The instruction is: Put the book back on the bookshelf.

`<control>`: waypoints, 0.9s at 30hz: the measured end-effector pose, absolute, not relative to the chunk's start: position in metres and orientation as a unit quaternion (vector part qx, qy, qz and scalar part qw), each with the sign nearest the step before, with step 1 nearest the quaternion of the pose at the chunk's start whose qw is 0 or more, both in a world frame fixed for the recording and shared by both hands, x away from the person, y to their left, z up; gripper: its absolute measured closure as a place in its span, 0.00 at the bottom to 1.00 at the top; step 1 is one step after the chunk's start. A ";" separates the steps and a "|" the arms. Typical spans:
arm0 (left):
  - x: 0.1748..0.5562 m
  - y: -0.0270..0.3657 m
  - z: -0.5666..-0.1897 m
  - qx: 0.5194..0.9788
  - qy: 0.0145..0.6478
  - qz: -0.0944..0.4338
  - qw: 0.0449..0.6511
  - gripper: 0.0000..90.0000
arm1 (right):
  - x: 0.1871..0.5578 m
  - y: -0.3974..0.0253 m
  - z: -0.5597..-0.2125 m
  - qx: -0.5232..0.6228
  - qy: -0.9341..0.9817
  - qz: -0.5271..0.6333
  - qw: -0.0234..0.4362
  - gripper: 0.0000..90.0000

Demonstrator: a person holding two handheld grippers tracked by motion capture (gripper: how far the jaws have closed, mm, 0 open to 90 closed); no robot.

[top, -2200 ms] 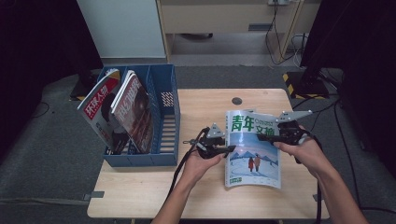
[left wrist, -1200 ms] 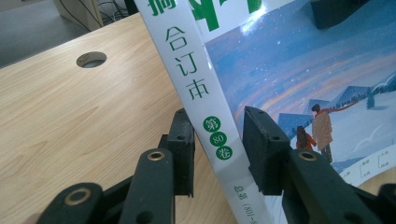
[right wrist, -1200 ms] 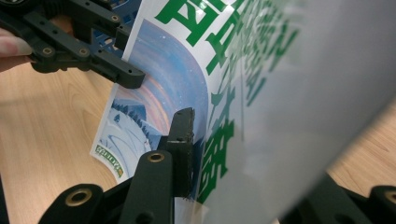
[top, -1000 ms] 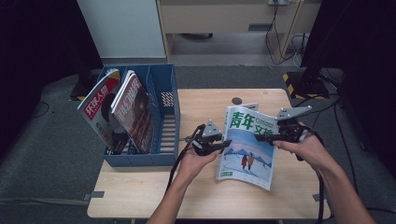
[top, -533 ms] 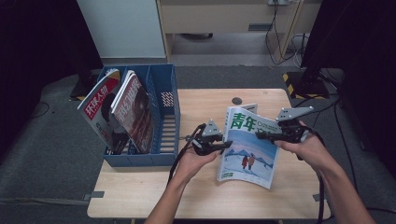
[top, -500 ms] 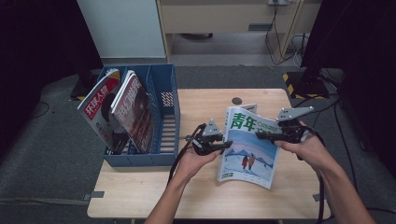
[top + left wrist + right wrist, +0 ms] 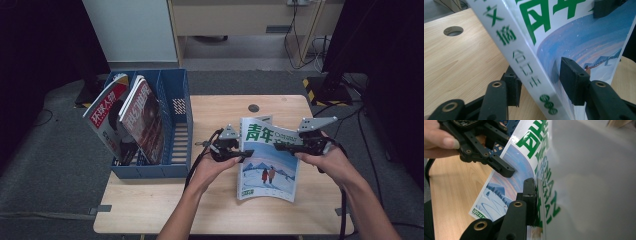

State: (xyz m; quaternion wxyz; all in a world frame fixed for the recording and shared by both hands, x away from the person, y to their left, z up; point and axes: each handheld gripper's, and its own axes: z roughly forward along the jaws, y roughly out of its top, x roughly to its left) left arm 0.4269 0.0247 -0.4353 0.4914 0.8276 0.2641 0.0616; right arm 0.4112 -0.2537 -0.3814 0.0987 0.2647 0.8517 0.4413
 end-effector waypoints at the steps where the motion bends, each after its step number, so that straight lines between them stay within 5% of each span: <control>1: 0.428 0.024 -0.435 0.829 0.263 0.061 0.490 0.58 | 0.411 -0.253 -0.382 0.266 0.852 0.440 0.100 0.88; 7: 0.427 0.022 -0.428 0.830 0.269 0.065 0.484 0.67 | 0.412 -0.251 -0.382 0.271 0.852 0.436 0.107 0.88; 18: 0.423 0.030 -0.398 0.808 0.270 0.163 0.498 0.76 | 0.412 -0.241 -0.366 0.256 0.836 0.457 0.165 0.87; 27: 0.410 0.045 -0.403 0.817 0.246 0.172 0.493 0.76 | 0.407 -0.230 -0.370 0.242 0.844 0.454 0.151 0.83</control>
